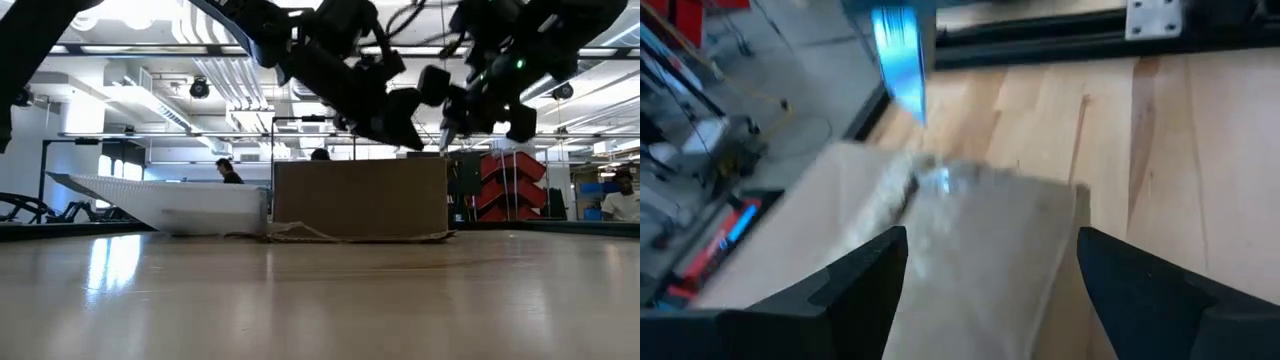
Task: Pack items into zip bag
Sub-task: Break down the brown box until it is flat
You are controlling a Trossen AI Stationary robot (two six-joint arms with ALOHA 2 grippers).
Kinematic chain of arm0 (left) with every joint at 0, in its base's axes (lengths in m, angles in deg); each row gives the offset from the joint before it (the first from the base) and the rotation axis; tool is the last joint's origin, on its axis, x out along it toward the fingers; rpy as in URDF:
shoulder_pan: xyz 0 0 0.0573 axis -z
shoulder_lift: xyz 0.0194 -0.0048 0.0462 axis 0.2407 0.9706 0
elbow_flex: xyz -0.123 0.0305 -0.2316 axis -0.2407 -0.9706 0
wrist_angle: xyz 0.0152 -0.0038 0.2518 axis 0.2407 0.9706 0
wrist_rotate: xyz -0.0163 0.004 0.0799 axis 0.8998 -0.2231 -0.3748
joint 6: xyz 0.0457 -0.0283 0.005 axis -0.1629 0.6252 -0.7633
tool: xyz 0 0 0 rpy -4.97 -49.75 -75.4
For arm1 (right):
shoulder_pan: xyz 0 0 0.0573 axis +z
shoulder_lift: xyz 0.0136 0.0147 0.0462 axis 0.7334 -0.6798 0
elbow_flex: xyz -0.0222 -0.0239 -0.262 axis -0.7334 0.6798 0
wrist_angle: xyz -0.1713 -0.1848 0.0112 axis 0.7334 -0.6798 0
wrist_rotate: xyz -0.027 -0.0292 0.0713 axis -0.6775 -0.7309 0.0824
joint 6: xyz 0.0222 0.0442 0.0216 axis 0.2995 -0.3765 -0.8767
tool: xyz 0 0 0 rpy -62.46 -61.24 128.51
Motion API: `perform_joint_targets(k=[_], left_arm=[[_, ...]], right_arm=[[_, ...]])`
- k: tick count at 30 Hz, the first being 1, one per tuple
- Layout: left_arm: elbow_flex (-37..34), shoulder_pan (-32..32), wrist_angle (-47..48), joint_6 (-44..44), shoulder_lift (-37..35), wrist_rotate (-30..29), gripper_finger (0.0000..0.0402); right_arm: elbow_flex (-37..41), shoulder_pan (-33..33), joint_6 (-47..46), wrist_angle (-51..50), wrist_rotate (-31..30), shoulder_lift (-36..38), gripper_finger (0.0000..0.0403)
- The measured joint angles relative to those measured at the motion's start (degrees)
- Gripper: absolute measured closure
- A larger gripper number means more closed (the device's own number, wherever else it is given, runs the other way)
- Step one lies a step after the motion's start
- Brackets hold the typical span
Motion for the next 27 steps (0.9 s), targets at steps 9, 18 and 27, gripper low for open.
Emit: perform_joint_targets(k=[9,18,27], left_arm=[[-0.26,-3.31,1.09,-0.92,2.48,3.8,0.0125],[-0.26,-3.55,1.73,0.63,2.78,4.68,0.0125],[-0.28,-3.55,2.08,2.05,2.78,4.58,0.0125]], right_arm=[[0.15,-1.76,-2.72,0.38,-0.23,-1.04,0.0347],[0.15,-3.43,0.65,5.81,3.37,-1.41,0.0347],[-0.04,-5.03,2.78,6.44,5.51,-1.46,0.0347]])
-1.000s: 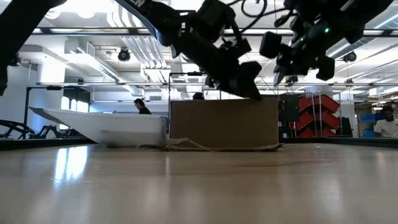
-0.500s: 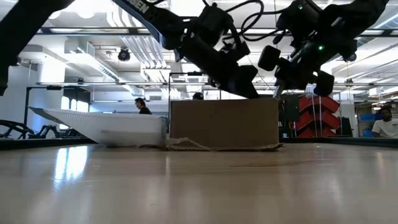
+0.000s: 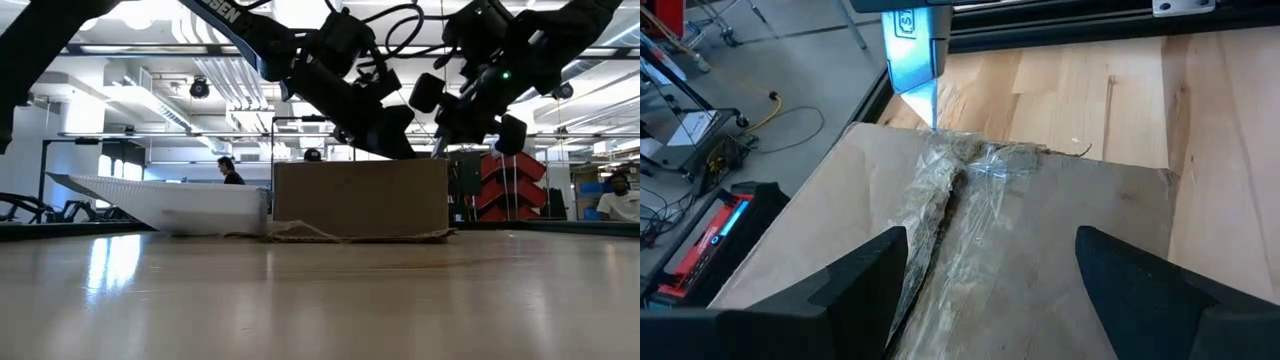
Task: Pack items into zip bag
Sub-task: Break down the brown box until it is flat
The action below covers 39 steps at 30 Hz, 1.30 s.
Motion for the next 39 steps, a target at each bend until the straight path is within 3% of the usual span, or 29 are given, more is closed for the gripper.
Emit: perform_joint_targets(k=[18,32,39], left_arm=[[-0.09,-1.48,1.02,1.97,0.15,3.57,0.0125],[-0.15,-1.99,1.97,1.86,0.28,2.55,0.0125],[-0.15,-1.99,1.9,1.86,0.29,2.9,0.0125]], right_arm=[[-0.02,3.8,-0.15,-1.63,1.67,0.11,0.0347],[-0.04,8.94,-9.07,-6.31,0.46,1.55,0.0347],[-2.56,12.94,-18.02,-16.14,-3.15,1.55,0.0347]])
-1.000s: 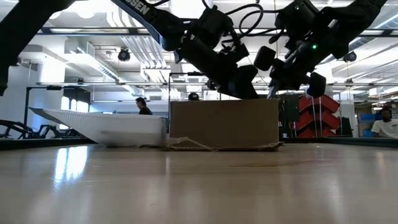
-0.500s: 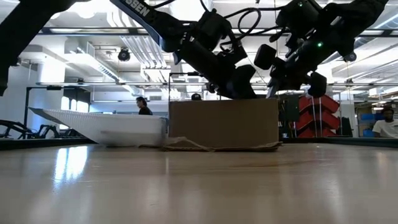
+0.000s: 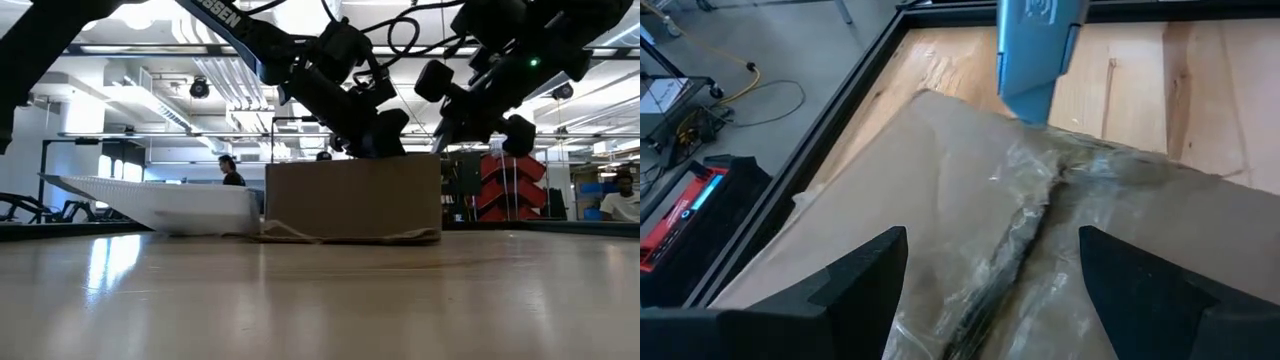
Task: Pack items into zip bag
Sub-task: Break down the brown box until it is flat
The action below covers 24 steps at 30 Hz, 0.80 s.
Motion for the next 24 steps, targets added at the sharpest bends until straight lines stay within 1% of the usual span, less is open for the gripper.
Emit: perform_joint_targets(k=[4,8,12,14,20,24], left_arm=[[-0.02,-0.02,-0.33,-0.06,0.02,-0.45,0.0125],[-0.04,-0.14,-0.58,-0.08,0.08,-1.08,0.0125],[-0.09,-0.15,-1.07,-0.06,0.11,-1.48,0.0125],[-0.09,-0.15,-1.16,-0.04,0.11,-1.5,0.0125],[-0.09,-0.24,-0.94,-0.09,0.11,-1.51,0.0125],[-0.09,-0.26,-0.98,-0.46,0.11,-1.45,0.0125]], right_arm=[[-1.74,1.05,-2.91,-3.57,-0.97,0.0,0.0347],[-1.94,1.07,-5.37,-4.51,-0.56,0.0,0.0347],[-1.94,1.1,-5.74,-4.5,-1.01,-0.48,0.0347],[-2.07,1.1,-6.07,-4.35,-1.43,-1.46,0.0347],[-2.84,2.2,-13.0,-4.57,-2.5,-5.54,0.0347],[-3.94,2.88,-15.59,-6.9,-1.94,-6.36,0.0347]])
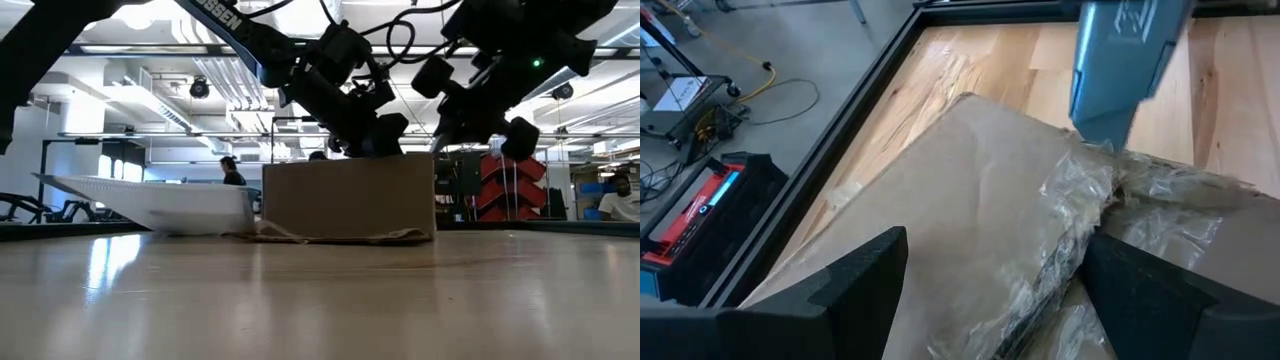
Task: Pack items into zip bag
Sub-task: Break down the brown box until it is flat
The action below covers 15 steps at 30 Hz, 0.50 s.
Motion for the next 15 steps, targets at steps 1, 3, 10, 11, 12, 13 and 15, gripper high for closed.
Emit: perform_joint_targets(k=[1,3,10,11,12,13,15], left_arm=[[0.0,-0.02,0.0,0.01,0.0,0.04,0.0125],[0.0,-0.13,0.02,0.02,0.0,0.42,0.0125],[0.0,-0.29,-0.01,0.01,-0.01,0.68,0.0125],[0.0,-0.29,0.0,0.01,-0.02,0.68,0.0125],[0.0,-0.29,0.0,0.01,-0.02,0.68,0.0125],[0.0,-0.29,0.04,0.0,-0.02,0.68,0.0125],[0.0,-0.29,0.15,0.01,-0.04,0.66,0.0125]], right_arm=[[-0.33,0.11,-0.9,-1.0,0.24,0.01,0.0347],[-0.87,0.31,-2.52,-2.97,1.25,0.22,0.0347],[-1.72,1.19,-4.58,-5.3,4.62,1.42,0.0347],[-1.75,1.35,-4.94,-5.3,4.69,1.43,0.0347],[-1.76,1.56,-5.15,-5.3,4.95,1.45,0.0347],[-1.87,1.66,-5.23,-5.3,5.09,1.44,0.0347],[-1.99,2.08,-6.01,-5.32,5.19,1.7,0.0347]])
